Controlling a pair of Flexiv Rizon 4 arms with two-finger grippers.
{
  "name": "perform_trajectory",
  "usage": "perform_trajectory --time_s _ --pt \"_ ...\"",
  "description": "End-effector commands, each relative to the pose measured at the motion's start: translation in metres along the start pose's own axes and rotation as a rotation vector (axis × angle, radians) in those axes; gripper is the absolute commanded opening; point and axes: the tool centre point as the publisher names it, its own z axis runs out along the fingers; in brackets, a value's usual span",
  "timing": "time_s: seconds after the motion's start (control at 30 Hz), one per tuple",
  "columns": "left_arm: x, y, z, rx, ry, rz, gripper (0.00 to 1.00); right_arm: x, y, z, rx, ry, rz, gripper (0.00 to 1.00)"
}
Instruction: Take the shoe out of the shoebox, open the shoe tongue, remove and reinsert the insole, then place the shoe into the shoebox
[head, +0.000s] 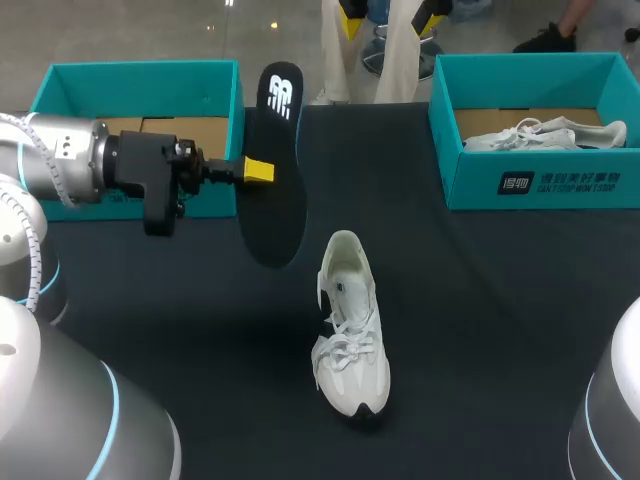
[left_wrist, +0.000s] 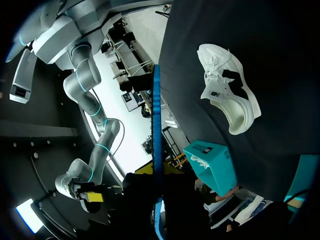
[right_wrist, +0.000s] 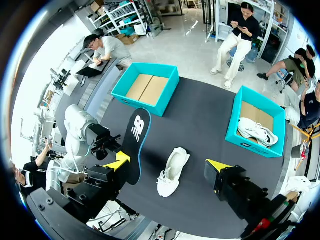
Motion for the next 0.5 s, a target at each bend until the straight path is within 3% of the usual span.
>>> perform_trajectory --time_s 0.03,0.5 --pt "0.003 -0.005 0.003 -0.052 -0.001 -0.014 0.00 0.000 0.001 0.000 0.002 -0.001 0.001 1.00" --pt "0.017 0.010 0.000 -0.098 0.003 -0.067 0.00 0.000 0.001 0.000 0.002 -0.001 0.001 1.00"
